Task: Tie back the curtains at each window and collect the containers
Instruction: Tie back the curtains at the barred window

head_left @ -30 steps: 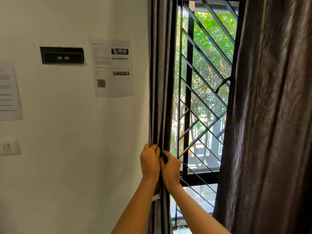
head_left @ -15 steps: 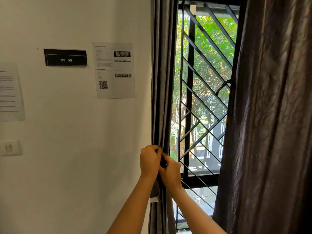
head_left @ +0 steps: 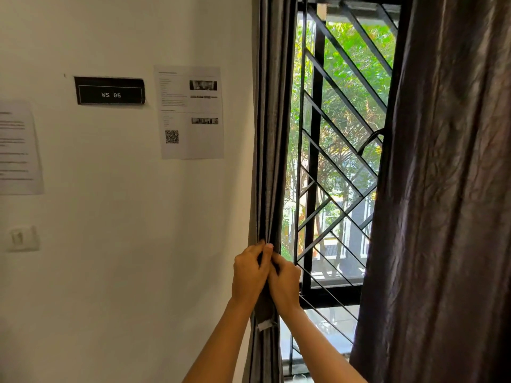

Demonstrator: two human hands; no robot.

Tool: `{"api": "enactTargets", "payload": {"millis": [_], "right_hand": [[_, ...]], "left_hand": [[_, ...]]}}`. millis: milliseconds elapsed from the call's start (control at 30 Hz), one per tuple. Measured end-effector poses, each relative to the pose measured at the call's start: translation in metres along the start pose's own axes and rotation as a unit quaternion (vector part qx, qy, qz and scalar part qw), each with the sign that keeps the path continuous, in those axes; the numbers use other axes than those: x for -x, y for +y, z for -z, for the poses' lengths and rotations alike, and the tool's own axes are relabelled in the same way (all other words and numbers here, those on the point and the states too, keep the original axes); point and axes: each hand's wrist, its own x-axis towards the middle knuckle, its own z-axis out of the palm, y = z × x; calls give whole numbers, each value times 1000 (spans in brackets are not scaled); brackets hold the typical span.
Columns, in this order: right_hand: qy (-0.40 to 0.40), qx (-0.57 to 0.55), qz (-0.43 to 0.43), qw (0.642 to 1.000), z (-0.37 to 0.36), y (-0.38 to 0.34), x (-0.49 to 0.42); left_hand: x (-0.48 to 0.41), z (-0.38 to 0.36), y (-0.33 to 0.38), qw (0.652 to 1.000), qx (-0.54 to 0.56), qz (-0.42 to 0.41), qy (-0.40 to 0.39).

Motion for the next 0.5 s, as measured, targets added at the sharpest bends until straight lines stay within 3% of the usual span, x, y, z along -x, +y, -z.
{"api": "enactTargets", "payload": {"millis": [167, 300, 500], "right_hand": [[-19, 96, 64, 993, 4, 0, 3], [-1, 125, 56, 991, 2, 1, 6], [26, 173, 11, 985, 5, 12, 2]], "left_hand": [[8, 3, -1, 999, 36, 14, 32], [10, 1, -2, 995, 76, 42, 51], [-2, 9, -3, 997, 36, 51, -40]]}}
